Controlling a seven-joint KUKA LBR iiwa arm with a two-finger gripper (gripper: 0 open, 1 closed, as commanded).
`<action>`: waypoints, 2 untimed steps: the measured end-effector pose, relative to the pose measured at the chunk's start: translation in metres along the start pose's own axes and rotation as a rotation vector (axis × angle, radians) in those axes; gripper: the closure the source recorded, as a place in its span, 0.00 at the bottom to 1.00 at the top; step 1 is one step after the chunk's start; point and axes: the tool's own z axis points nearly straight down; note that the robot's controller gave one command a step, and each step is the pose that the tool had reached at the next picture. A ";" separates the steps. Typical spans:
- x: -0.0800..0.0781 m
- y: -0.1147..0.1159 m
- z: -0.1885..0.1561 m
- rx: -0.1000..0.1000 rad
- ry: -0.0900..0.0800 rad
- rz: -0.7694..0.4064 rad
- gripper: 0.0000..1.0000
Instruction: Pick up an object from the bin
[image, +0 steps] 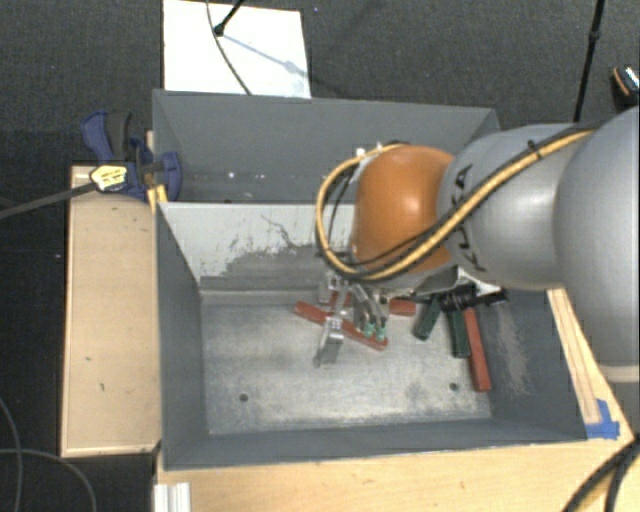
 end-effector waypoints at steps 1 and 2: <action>-0.036 -0.047 0.067 -0.002 -0.001 -0.144 0.00; -0.048 -0.057 0.064 -0.005 -0.006 -0.072 0.00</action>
Offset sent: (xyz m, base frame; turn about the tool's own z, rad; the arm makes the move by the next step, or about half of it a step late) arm 0.0254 -0.0504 -0.0649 -0.1476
